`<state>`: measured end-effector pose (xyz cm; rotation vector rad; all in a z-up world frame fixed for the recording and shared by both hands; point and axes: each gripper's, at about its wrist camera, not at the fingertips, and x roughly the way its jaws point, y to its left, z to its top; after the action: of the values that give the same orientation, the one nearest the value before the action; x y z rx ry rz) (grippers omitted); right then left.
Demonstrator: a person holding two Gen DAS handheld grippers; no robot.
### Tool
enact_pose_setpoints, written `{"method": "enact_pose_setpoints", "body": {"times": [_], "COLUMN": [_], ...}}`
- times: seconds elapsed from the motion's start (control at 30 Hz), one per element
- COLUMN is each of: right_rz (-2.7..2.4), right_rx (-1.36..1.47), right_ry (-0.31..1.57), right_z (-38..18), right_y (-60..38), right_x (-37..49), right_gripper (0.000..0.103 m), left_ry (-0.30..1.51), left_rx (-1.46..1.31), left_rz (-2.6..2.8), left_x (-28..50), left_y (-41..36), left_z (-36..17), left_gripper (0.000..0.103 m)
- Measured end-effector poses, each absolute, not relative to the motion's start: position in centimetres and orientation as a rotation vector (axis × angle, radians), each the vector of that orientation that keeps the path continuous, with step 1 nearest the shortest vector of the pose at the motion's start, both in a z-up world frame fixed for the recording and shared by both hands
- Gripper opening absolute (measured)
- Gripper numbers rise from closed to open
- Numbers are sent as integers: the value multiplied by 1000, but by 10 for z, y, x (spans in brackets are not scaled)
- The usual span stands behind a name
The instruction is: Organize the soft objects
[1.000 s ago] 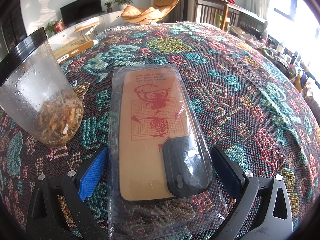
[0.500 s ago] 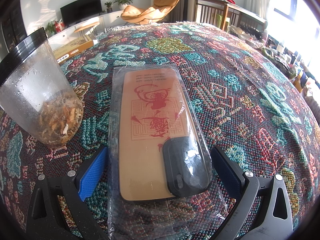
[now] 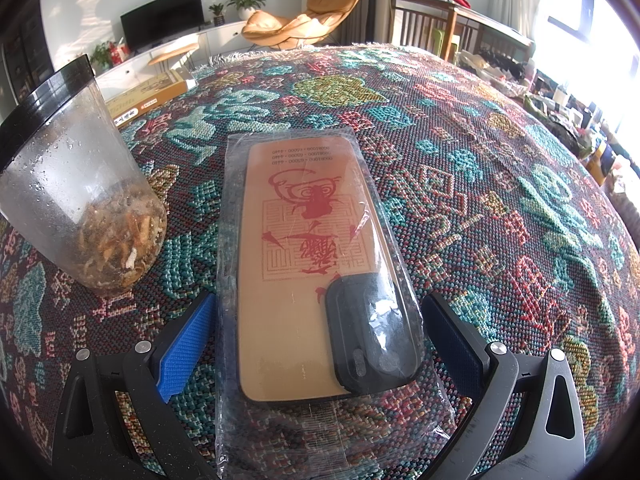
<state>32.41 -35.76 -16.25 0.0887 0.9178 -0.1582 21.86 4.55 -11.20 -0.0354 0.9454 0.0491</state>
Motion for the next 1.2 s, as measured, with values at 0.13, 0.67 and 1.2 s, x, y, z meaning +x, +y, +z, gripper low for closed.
{"method": "enact_pose_setpoints", "body": {"times": [0.13, 0.67, 1.2], "right_rz": [-160, 31, 620], "right_rx": [89, 40, 199], "right_ry": [918, 1119, 886], "right_z": [-163, -145, 16], "right_y": [-359, -371, -159], "right_x": [325, 342, 176], "right_gripper": [102, 77, 77], "left_ry": [945, 1121, 834], "left_rx": [-36, -101, -289], "left_rz": [49, 155, -115], "left_x": [219, 243, 129], "left_y": [45, 39, 107], "left_z": [-112, -108, 50], "left_gripper": [103, 101, 38]}}
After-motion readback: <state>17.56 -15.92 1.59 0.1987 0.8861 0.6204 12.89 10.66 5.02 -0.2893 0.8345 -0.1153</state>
